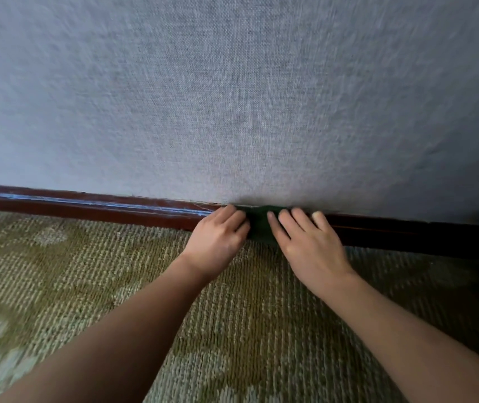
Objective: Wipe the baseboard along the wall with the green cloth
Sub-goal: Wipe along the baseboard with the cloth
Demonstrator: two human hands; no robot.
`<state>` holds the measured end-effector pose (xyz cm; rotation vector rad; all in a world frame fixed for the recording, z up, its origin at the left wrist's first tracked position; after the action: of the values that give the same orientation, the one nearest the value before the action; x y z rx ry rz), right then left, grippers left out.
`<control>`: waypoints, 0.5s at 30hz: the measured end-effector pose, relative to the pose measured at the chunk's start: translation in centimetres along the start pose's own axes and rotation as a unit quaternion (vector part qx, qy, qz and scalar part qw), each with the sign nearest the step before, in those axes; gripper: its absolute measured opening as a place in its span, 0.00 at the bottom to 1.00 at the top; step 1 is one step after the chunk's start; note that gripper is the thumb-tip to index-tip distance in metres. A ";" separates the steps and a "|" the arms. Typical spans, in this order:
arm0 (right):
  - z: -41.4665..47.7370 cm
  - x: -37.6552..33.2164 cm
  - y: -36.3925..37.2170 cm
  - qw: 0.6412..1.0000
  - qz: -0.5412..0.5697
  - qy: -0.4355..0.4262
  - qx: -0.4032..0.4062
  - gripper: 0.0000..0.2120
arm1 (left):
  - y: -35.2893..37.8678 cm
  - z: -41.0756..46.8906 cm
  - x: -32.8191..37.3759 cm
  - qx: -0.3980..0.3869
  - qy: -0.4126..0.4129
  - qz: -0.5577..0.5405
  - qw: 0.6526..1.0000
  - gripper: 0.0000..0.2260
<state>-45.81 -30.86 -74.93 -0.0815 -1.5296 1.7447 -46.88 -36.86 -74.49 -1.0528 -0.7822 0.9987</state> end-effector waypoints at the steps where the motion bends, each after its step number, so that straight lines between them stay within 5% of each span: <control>1: -0.1 -0.2 0.2 1.000 0.001 -0.001 -0.002 0.18 | 0.0 0.0 0.0 -0.001 0.003 0.003 1.000 0.11; 9: 0.5 -0.4 0.0 1.000 0.024 0.013 -0.004 0.15 | 0.1 0.4 0.1 -0.027 -0.010 0.024 0.999 0.12; 12: 0.2 -1.0 0.7 0.997 0.048 0.015 -0.061 0.13 | 0.2 -0.5 0.7 -0.045 0.007 0.034 0.998 0.01; 15: -0.9 -2.2 0.6 0.994 0.067 0.001 -0.086 0.14 | 1.0 -2.3 1.7 -0.085 0.031 0.034 0.995 0.10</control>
<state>-44.17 -31.35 -76.68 -0.2781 -1.7053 1.7097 -44.49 -35.87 -76.04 -1.2579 -0.7945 0.9645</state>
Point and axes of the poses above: each hand's wrist, its own z-axis towards the middle knuckle, its own y-axis out of the palm, x = y × z, the point moved 10 cm from there along z, towards the middle knuckle, and after that the axes turned 13 degrees about -y, right-handed, at the moved point
